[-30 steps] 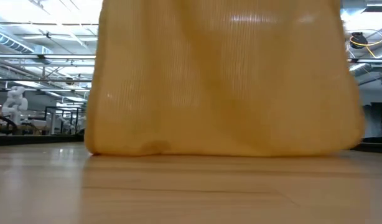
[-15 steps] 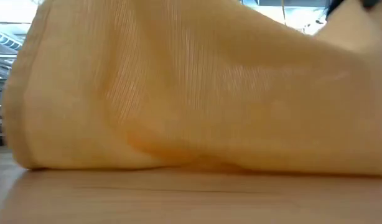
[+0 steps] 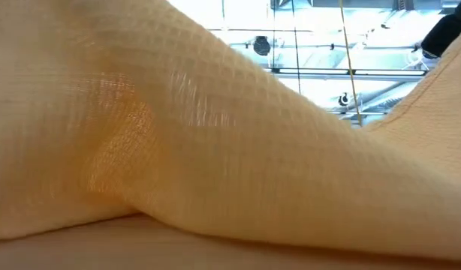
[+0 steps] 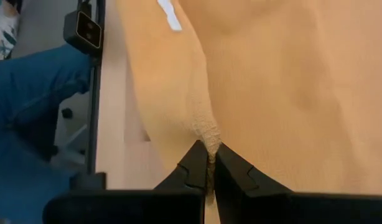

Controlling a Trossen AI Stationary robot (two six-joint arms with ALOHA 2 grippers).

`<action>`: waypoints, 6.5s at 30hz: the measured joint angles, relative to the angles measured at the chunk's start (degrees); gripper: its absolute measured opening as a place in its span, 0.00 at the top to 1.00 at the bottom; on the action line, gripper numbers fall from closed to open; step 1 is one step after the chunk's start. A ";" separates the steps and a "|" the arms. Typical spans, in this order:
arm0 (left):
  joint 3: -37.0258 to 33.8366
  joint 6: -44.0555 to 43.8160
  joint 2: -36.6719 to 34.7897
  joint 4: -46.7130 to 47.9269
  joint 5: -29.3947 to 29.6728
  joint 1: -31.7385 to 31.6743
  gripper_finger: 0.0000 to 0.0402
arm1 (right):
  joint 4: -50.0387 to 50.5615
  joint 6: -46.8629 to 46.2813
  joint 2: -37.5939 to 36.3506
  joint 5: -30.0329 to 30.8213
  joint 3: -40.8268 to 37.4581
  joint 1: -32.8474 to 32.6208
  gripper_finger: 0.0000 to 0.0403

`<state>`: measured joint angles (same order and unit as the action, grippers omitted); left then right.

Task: Roll towel
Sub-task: Fold the yellow towel

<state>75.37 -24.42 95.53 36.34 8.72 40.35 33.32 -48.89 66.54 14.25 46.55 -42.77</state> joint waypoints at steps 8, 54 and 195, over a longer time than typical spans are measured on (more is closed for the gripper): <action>0.00 -5.27 0.85 0.04 12.60 1.10 0.97 | -1.10 1.42 0.02 14.04 -0.62 -2.28 0.98; 0.04 -6.30 10.83 -15.94 33.75 0.07 0.97 | -22.68 -0.17 20.92 32.13 -0.55 -3.12 0.98; 0.04 12.93 9.79 -25.70 7.27 -4.74 0.48 | -7.47 -10.82 23.61 31.09 6.59 2.02 0.73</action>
<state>75.42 -11.48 105.32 10.64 16.00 35.62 25.85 -59.70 90.15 45.33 53.14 -40.75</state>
